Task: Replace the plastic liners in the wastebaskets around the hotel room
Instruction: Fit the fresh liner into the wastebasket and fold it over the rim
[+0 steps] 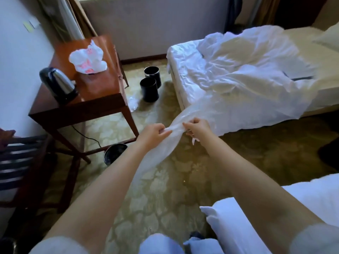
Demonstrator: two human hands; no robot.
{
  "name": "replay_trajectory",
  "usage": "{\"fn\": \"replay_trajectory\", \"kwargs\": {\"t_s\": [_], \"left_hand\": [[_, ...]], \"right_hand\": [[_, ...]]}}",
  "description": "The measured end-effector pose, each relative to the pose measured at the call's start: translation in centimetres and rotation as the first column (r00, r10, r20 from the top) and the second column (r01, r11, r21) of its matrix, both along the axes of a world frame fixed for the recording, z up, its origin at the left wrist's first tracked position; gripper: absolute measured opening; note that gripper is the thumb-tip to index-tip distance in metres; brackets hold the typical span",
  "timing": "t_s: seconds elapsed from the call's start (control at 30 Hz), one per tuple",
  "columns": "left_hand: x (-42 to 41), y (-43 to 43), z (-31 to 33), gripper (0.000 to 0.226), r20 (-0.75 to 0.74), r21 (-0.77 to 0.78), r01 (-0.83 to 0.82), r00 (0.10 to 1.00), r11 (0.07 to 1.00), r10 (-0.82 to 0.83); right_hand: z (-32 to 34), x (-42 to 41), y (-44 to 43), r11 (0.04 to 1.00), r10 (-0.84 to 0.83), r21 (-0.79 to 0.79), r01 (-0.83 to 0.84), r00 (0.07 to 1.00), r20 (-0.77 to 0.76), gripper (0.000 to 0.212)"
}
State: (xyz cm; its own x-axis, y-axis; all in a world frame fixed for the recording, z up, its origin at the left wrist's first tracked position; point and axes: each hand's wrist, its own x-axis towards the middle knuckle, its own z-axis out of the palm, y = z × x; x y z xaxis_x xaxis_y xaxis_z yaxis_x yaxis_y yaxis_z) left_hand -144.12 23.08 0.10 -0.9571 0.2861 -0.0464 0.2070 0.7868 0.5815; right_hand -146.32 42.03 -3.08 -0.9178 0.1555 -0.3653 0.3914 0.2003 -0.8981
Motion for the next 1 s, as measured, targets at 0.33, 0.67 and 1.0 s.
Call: {"fn": "replay_trajectory", "kwargs": {"t_s": [0.33, 0.67, 1.0], "left_hand": [[-26.1, -4.9, -3.6, 0.045, -0.014, 0.023, -0.024, 1.000, 0.999, 0.024], [-52.8, -9.9, -1.9, 0.038, 0.081, 0.182, -0.087, 0.994, 0.980, 0.073], [-80.5, -9.7, -3.6, 0.083, 0.375, 0.330, -0.131, 0.927, 0.935, -0.002]], "right_hand": [[-3.1, -26.3, -4.9, 0.999, 0.041, 0.018, -0.041, 0.999, -0.003, 0.027], [0.8, -52.1, -10.5, 0.966, 0.142, 0.238, -0.098, 0.974, -0.178, 0.019], [0.2, -80.0, -9.9, 0.908, 0.374, 0.300, -0.292, 0.888, -0.268, 0.022]]}}
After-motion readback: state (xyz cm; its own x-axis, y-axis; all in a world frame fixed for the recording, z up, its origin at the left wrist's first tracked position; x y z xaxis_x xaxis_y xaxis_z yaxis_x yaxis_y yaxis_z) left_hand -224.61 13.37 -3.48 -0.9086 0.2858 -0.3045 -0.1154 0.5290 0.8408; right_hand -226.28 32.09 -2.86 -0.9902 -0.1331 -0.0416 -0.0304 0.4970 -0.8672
